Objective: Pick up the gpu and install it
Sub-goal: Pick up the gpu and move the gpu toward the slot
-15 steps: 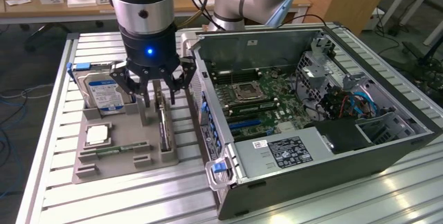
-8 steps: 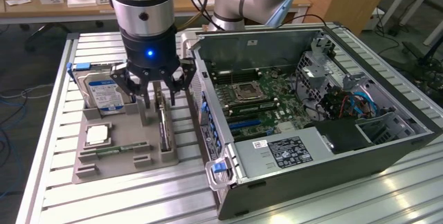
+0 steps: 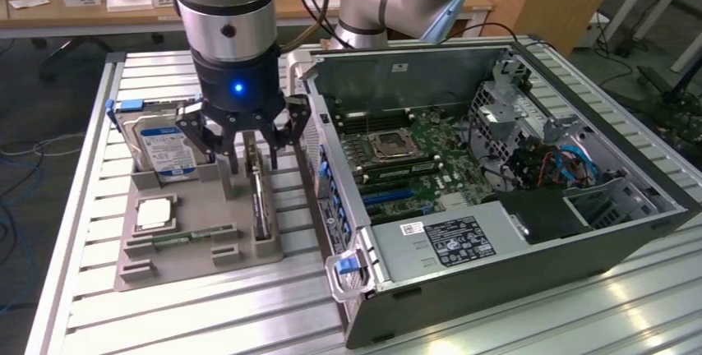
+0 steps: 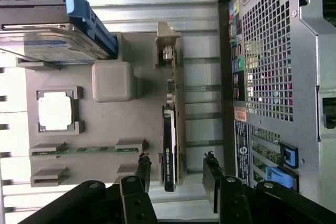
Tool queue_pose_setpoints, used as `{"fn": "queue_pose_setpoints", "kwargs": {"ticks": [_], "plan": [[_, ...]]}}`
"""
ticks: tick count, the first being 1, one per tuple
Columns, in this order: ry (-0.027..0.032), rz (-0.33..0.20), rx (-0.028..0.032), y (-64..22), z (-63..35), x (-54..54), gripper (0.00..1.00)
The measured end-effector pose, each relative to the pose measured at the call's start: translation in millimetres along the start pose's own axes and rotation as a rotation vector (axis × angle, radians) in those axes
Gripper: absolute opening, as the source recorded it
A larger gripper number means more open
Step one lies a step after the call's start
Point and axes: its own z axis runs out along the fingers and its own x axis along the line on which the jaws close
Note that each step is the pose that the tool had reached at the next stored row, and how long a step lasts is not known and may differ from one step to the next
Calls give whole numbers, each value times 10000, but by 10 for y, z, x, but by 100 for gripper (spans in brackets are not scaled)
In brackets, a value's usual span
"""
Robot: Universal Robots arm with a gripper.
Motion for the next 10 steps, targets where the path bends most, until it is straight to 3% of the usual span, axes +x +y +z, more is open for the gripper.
{"fn": "queue_pose_setpoints", "kwargs": {"ticks": [10], "plan": [[0, 0, 0, -3, 52, 1, 53]]}}
